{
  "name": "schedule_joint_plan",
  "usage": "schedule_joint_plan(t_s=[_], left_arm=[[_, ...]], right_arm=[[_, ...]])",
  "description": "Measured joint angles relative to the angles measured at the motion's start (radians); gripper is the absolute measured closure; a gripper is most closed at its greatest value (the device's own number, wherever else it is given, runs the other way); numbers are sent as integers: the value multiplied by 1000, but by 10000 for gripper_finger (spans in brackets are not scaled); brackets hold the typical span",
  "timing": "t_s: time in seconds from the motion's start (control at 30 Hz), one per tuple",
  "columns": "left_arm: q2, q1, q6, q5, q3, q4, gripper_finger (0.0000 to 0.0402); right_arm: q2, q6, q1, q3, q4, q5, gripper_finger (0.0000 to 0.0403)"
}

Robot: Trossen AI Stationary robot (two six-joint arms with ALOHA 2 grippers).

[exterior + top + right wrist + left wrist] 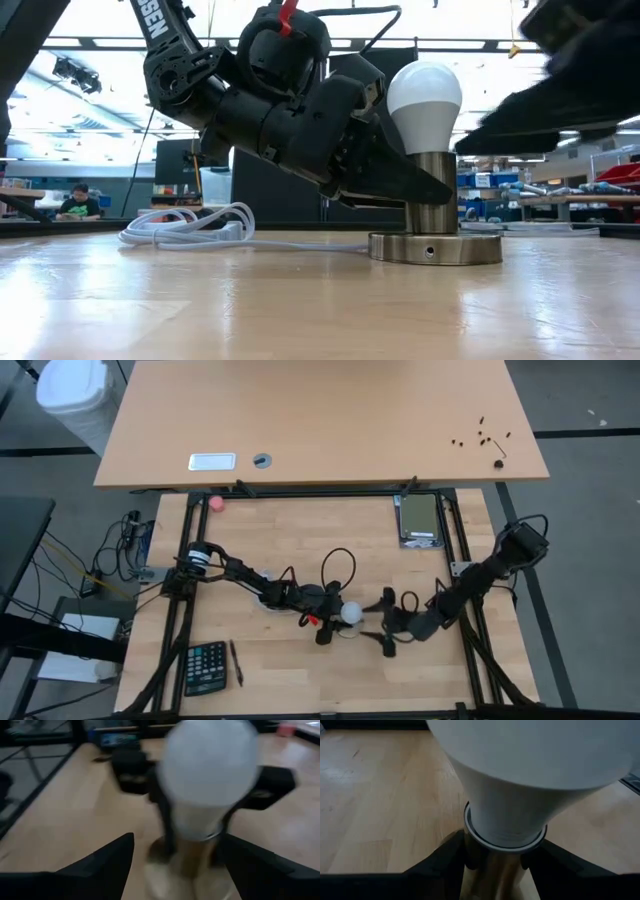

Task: Screw lightbulb
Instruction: Insert the lightbulb into the lamp

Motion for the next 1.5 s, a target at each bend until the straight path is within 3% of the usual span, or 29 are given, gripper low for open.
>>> schedule_joint_plan(t_s=[0.3,0.53,0.67,0.83,0.97,1.33,1.5], left_arm=[[0,-3,7,11,0,-1,208],[0,-4,8,27,0,-3,208],[0,1,-3,-4,0,-1,208],[0,0,-4,-15,0,-1,208],[0,0,-12,-8,0,-1,208],[0,-1,-13,13,-1,0,208],[0,-2,-11,29,-1,0,208]], right_arm=[[6,-76,-119,0,101,-247,95],[6,-18,-51,8,80,-241,95],[4,-13,29,14,138,-298,95],[4,15,51,11,33,-41,95],[5,27,0,11,21,-3,95],[5,-141,-132,4,62,-204,95],[6,-235,-222,-29,173,-425,95]])
